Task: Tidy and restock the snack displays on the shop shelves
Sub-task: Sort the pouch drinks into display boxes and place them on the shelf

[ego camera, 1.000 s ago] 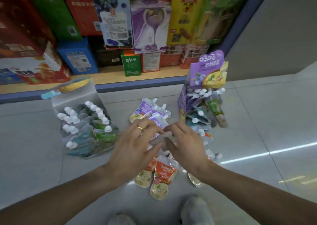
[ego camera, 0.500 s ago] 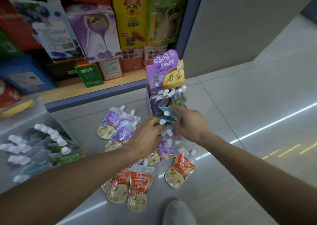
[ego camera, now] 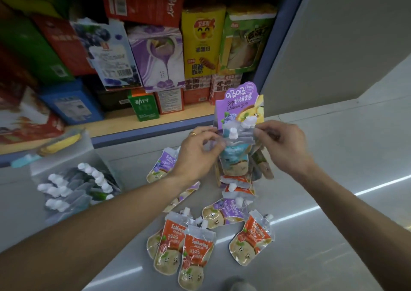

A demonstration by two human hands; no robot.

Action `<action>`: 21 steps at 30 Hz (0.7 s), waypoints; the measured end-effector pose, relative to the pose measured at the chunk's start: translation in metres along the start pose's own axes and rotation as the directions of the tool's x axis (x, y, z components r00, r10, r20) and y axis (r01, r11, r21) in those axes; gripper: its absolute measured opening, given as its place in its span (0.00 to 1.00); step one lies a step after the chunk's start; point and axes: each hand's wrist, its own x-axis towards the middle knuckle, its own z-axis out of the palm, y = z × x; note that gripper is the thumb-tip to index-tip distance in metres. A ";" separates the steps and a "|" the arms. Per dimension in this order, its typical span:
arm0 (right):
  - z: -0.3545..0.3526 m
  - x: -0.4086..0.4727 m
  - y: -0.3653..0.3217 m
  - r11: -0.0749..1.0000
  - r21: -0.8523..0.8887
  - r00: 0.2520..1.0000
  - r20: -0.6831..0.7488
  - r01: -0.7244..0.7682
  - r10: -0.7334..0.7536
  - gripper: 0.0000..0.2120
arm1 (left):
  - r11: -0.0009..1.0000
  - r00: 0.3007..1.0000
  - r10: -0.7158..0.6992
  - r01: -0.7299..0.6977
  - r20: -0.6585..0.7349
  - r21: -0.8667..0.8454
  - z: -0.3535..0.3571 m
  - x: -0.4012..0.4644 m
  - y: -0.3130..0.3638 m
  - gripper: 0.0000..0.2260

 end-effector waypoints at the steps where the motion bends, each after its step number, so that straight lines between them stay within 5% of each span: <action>1: -0.004 0.003 -0.010 0.993 0.110 0.999 0.038 -0.032 0.028 0.03 | 0.993 0.999 -0.019 0.024 0.044 -0.116 -0.009 -0.003 0.007 0.03; 4: -0.005 0.010 -0.040 0.914 0.359 0.969 0.219 -0.190 0.116 0.02 | 0.931 0.989 -0.092 0.128 0.120 -0.342 -0.039 -0.024 0.018 0.04; 8: 0.021 0.003 -0.071 0.733 0.515 0.862 0.470 -0.444 0.192 0.10 | 0.867 0.963 -0.270 0.250 0.014 -0.431 -0.079 -0.064 0.015 0.07; 13: 0.071 -0.017 -0.095 0.656 0.497 0.747 0.646 -0.568 0.157 0.23 | 0.813 0.905 -0.409 0.305 -0.115 -0.496 -0.113 -0.133 0.002 0.07; 18: 0.097 -0.025 -0.102 0.674 0.414 0.613 0.786 -0.613 0.075 0.10 | 0.829 0.818 -0.469 0.279 -0.333 -0.484 -0.148 -0.189 -0.007 0.04; 21: 0.105 -0.031 -0.117 0.682 0.332 0.511 0.856 -0.652 0.072 0.13 | 0.852 0.780 -0.474 0.288 -0.409 -0.438 -0.164 -0.205 -0.015 0.04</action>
